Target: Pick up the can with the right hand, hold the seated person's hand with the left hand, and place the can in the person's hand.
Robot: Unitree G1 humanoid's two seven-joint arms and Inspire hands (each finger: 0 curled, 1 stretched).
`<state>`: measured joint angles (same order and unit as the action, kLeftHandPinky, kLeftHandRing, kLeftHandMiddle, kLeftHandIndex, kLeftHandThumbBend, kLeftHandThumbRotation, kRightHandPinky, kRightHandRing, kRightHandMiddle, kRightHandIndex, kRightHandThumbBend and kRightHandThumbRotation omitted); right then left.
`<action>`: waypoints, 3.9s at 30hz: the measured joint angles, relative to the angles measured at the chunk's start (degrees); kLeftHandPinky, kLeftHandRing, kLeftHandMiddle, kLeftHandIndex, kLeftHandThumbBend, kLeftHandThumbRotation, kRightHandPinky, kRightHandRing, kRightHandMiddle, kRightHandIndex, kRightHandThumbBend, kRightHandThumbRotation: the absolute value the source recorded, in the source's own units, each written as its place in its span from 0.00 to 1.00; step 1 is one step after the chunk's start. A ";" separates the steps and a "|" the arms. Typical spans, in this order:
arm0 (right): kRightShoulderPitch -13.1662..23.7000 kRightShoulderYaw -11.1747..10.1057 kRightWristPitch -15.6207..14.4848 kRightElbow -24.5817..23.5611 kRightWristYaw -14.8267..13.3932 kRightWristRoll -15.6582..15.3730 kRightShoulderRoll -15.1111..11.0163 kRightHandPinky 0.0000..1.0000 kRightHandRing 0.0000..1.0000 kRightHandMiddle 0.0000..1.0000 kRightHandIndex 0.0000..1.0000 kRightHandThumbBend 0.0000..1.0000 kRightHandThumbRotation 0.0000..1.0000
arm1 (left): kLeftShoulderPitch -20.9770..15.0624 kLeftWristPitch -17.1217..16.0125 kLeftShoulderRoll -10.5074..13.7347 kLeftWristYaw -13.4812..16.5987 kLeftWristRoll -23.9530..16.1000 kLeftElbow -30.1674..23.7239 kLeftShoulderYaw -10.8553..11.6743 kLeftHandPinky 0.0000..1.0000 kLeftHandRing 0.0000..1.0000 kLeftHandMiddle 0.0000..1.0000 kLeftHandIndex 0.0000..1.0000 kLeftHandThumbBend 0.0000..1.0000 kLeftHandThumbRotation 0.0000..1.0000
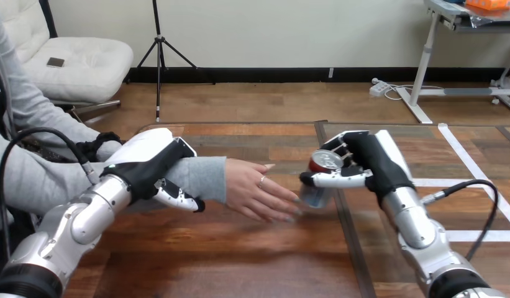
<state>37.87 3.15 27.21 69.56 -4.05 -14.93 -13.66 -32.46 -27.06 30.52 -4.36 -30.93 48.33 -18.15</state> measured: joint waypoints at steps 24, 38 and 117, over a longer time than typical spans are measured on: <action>2.27 1.68 0.13 0.00 0.22 -0.57 4.21 0.31 0.34 0.40 0.43 0.78 0.00 | 0.00 0.00 -1.63 -1.84 0.00 0.00 0.00 0.13 0.18 0.25 0.28 0.63 0.00; 3.25 1.92 0.29 -0.61 0.76 -0.62 6.23 0.32 0.35 0.40 0.43 0.78 0.00 | 0.00 0.01 -1.96 -1.84 0.01 0.00 0.00 0.13 0.18 0.26 0.28 0.62 0.00; 4.02 1.66 0.29 -11.24 7.50 3.88 6.58 0.57 0.64 0.67 0.69 0.91 0.49 | 0.16 0.53 -1.68 1.63 -1.08 -1.55 2.61 0.44 0.52 0.57 0.58 0.73 0.29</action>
<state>41.89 4.80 27.50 58.32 3.45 -11.05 -7.08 -32.30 -26.53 28.83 -2.73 -32.01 46.78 -15.55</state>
